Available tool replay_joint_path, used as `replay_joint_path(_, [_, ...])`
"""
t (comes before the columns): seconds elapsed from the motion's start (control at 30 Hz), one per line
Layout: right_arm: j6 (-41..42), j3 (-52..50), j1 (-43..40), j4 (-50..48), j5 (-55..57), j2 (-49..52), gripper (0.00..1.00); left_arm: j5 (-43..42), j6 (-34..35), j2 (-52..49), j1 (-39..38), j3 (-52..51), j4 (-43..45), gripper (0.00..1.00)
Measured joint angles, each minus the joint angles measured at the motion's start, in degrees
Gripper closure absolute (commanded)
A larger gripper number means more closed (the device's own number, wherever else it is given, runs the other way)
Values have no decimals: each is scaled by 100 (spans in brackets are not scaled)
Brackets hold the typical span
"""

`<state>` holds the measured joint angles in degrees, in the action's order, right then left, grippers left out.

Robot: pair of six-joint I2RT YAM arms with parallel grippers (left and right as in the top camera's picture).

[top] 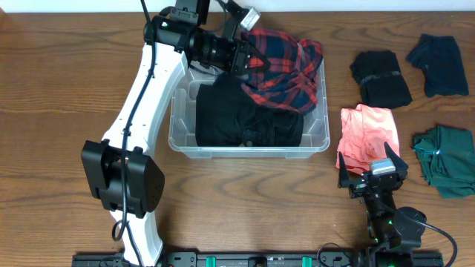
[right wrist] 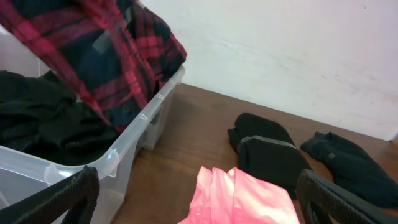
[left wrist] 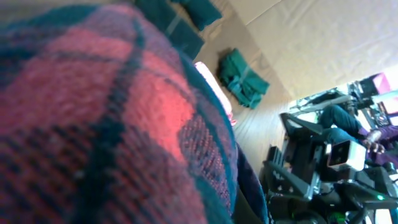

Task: Pack container
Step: 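Open the left gripper to release the plaid shirt in the bin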

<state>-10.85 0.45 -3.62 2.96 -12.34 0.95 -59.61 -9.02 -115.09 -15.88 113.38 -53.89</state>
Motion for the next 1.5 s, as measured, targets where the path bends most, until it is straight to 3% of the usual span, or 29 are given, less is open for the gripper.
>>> replay_joint_path(0.03, [0, 0, 0, 0, 0, 0, 1, 105, 7, 0, 24, 0, -74, 61])
replay_joint_path(0.1, [0, 0, 0, 0, 0, 0, 1, 238, -2, 0, 74, 0, -188, 38])
replay_joint_path(0.23, [0, 0, 0, 0, 0, 0, 1, 610, 20, 0, 216, 0, -382, 29])
replay_joint_path(0.73, [0, 0, 0, 0, 0, 0, 1, 1604, 20, 101, 645, 0, -581, 28])
replay_joint_path(1.07, [0, 0, 0, 0, 0, 0, 1, 3226, 46, 1421, 590, 52, -450, 29])
replay_joint_path(1.17, [0, 0, 0, 0, -2, 0, 1, 3665, 52, 1506, 428, 120, -330, 37])
replay_joint_path(1.3, [0, 0, 0, 0, 0, 0, 1, 4089, 107, 1204, 101, 120, -138, 56])
replay_joint_path(1.5, [0, 0, 0, 0, 0, 0, 1, 4675, 269, 417, -348, 118, 256, 69])
